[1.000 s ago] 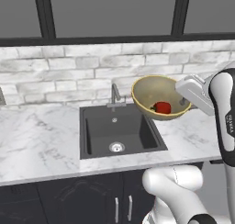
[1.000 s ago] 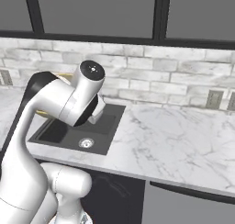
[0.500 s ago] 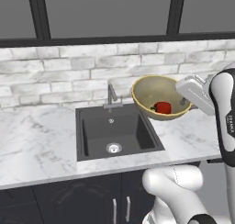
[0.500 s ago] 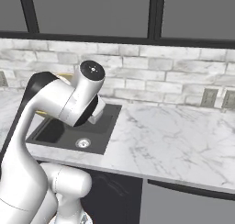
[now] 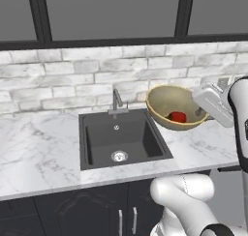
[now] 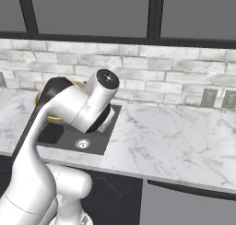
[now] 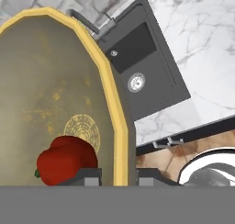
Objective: Pick the bell pepper from the cabinet and place it in the bowl. Then pick the bowl and place it in the sink. Then turn on the sink facuet.
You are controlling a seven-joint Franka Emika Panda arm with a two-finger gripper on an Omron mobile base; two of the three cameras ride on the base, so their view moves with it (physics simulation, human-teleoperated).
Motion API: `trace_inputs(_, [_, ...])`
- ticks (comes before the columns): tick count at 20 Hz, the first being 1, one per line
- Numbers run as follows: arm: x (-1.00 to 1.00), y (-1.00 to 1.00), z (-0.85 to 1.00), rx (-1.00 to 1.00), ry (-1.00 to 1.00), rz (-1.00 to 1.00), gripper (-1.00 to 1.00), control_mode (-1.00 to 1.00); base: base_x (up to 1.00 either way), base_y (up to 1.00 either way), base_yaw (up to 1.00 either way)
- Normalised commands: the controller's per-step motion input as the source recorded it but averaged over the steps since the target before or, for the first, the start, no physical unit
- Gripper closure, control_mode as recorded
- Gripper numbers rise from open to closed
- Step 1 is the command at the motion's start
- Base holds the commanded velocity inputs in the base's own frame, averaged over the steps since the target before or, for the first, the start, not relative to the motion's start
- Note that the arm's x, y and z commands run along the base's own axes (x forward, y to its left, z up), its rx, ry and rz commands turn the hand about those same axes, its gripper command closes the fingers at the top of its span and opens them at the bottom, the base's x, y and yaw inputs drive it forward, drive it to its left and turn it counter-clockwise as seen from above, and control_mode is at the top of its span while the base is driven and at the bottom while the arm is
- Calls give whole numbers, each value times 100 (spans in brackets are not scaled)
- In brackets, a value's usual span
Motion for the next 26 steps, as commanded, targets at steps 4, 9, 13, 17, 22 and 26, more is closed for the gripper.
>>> trace_inputs(4, [12,-48,-84,2,5,9,100,-100,0,0,0])
trace_inputs(9, [54,-16,-84,0,0,19,100,-100,0,0,0])
trace_inputs(13, [71,2,-75,-1,0,26,100,-100,0,0,0])
trace_inputs(17, [81,50,-48,-4,0,14,100,-100,0,0,0])
trace_inputs(22, [84,58,-28,-3,0,4,100,-100,0,0,0])
trace_inputs(26, [75,41,-37,-3,0,0,100,-100,0,0,0])
